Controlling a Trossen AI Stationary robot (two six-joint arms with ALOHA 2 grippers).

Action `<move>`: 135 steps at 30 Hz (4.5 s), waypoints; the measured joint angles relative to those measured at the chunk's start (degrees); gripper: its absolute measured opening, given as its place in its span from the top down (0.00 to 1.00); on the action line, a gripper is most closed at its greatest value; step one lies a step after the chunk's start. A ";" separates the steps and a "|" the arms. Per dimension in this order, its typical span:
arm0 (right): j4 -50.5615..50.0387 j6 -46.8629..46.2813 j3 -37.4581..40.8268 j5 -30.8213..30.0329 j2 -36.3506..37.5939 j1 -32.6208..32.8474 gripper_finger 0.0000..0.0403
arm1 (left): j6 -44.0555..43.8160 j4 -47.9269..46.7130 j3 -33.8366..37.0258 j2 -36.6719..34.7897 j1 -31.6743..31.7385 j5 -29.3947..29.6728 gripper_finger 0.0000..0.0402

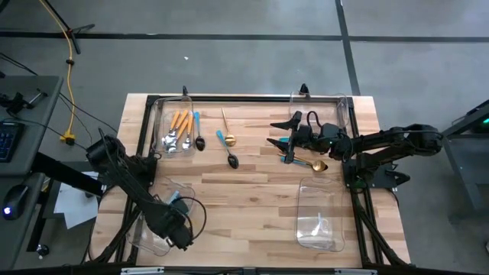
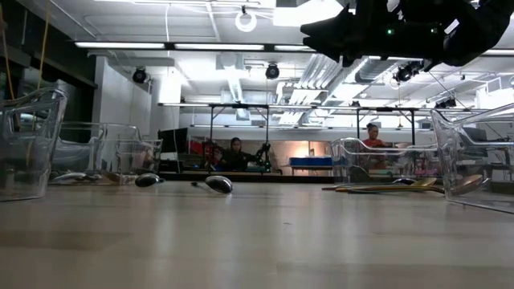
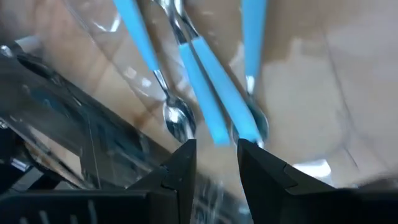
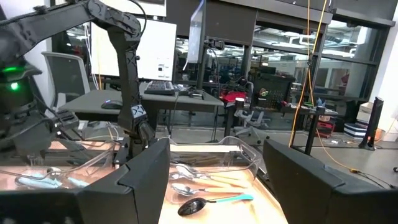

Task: Sort silverware by color (type)
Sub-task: Put the gold spoon into the top right transparent bin

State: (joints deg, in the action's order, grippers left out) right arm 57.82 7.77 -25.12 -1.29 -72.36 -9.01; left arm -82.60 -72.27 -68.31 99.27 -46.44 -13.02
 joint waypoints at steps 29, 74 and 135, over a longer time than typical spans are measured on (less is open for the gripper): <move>-1.44 -0.22 0.00 -0.02 0.01 0.00 0.40 | 49.61 22.06 1.43 -34.97 2.81 52.84 0.76; -6.42 -0.26 0.00 -0.02 0.01 0.00 0.40 | 92.97 99.25 42.77 -44.07 47.34 15.01 0.99; -98.03 -0.11 -24.57 -8.14 -19.34 -4.56 0.40 | 93.73 99.09 42.73 -44.06 47.59 15.37 0.99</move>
State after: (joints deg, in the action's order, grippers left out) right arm -40.21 7.66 -49.69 -9.42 -91.70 -13.57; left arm 11.13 26.81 -25.58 55.21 1.15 2.35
